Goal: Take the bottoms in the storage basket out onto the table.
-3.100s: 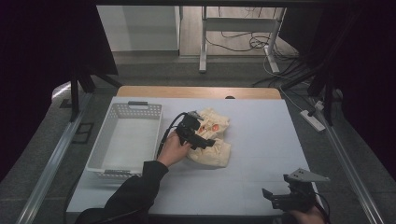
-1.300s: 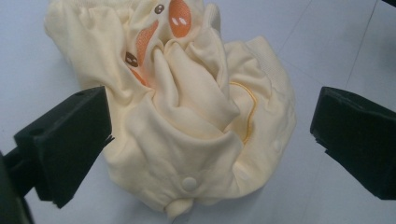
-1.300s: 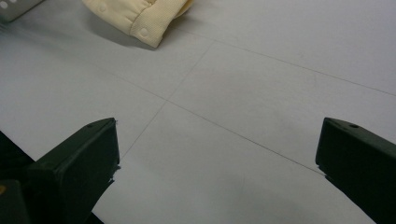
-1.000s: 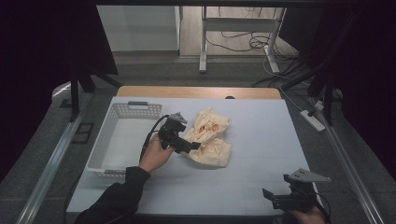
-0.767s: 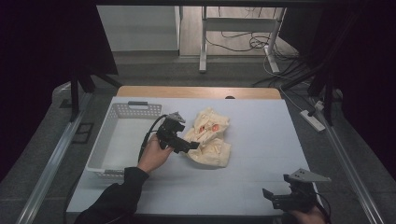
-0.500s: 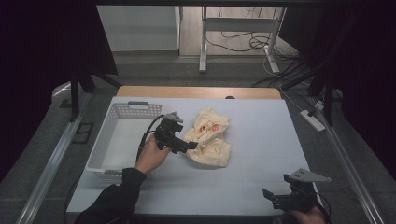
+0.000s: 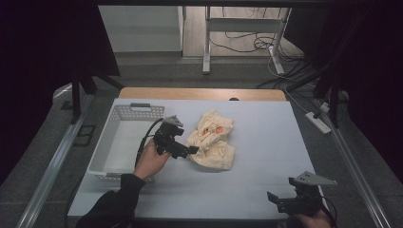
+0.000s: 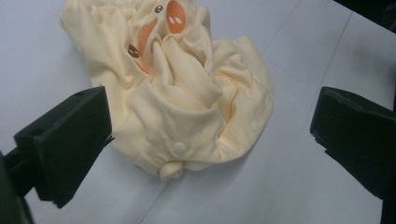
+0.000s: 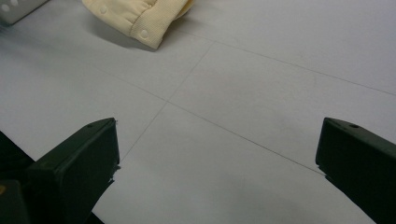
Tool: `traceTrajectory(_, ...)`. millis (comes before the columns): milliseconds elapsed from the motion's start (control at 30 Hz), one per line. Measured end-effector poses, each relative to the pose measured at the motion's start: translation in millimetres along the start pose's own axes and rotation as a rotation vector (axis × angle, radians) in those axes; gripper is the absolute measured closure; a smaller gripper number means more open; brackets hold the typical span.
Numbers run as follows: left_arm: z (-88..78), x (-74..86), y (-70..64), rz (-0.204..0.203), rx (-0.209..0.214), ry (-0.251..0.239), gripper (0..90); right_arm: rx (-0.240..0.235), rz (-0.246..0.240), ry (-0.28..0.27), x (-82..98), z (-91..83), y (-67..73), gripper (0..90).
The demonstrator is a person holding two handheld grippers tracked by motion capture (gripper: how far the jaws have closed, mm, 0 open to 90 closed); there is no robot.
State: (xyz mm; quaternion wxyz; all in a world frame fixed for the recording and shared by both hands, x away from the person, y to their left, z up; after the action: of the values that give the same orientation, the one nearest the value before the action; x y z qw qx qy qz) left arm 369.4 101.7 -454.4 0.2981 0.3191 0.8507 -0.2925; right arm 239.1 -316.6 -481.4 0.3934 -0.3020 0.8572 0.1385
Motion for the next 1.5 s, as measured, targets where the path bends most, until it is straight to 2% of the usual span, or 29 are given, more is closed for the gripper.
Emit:
traceTrajectory(600, -14.4, 11.7, -0.7, -0.014, 0.009, -0.006, 0.0, -0.001, -0.002, -0.001, 0.0, 0.1, 0.0, 0.0)
traceTrajectory(833, -24.3, 16.0, 4.8, -0.041, 0.014, -0.026, 0.0, -0.001, -0.002, 0.0, 0.0, 0.1, 0.0, 0.0)
traceTrajectory(1167, -30.2, 22.3, 4.7, -0.04, 0.008, -0.031, 0.0, 0.0, -0.002, 0.0, -0.1, 0.2, 0.1, 0.0)
traceTrajectory(1500, -37.3, 30.0, 5.5, -0.056, 0.004, -0.04, 0.0, 0.0, -0.001, 0.0, -0.1, 0.2, 0.0, 0.0)
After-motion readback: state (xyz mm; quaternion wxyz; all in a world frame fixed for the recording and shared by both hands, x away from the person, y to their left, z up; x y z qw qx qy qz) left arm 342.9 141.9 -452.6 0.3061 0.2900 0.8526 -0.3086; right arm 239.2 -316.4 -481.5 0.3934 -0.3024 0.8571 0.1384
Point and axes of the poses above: each handheld gripper's, and its own axes: z roughly forward along the jaws, x roughly out of its underside, y roughly to its left, the point moved 1 cm from there along z, roughly forward along the jaws, and after that the axes turned 7 degrees about -z, right-handed, at the moved point
